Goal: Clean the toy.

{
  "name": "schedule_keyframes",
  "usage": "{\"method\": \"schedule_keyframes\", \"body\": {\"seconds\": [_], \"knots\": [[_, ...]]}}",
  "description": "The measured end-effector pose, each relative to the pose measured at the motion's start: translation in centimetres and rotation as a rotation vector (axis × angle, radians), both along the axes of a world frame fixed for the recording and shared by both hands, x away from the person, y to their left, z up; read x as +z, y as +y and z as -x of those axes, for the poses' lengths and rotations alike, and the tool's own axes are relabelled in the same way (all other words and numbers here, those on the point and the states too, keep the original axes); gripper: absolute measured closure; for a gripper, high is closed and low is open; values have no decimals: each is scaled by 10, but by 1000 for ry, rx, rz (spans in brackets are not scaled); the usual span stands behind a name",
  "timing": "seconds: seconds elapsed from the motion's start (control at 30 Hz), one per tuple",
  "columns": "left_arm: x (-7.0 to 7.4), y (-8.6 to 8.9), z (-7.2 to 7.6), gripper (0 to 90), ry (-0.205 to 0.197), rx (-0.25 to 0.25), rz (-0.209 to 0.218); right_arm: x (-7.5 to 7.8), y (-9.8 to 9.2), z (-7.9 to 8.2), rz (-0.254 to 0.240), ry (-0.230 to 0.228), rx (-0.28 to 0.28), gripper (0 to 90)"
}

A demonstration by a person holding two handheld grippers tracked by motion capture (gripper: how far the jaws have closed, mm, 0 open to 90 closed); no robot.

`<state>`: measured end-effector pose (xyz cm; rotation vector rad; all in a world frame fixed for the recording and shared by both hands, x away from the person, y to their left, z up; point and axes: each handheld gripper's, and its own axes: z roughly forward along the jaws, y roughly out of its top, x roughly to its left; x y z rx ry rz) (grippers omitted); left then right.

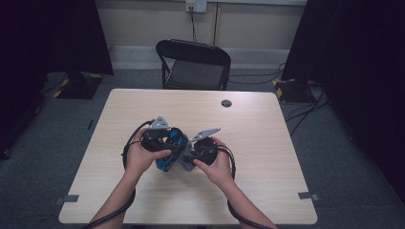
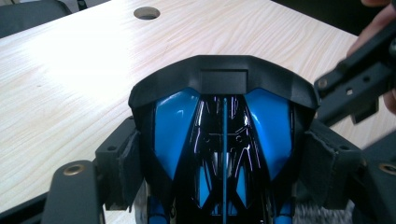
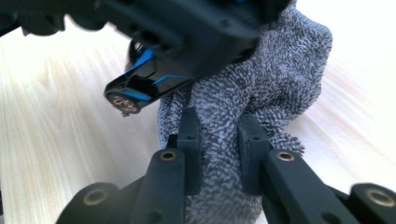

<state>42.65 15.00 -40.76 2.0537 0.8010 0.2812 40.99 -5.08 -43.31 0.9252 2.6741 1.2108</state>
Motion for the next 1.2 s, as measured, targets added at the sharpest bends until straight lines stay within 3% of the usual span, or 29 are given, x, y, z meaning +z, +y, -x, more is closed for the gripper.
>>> {"method": "schedule_keyframes", "body": {"seconds": [0.77, 0.97, 1.2], "knots": [[5, 7, -1, 254, -15, 24, 16, -21, 24, 16, 33, 38, 93, 751], [7, 11, -1, 254, -24, 37, 26, -28, 30, 23, 101, 27, 151, 751], [10, 16, -1, 254, -33, 50, 37, -23, 17, 23, 141, 5, 145, 752]]}}
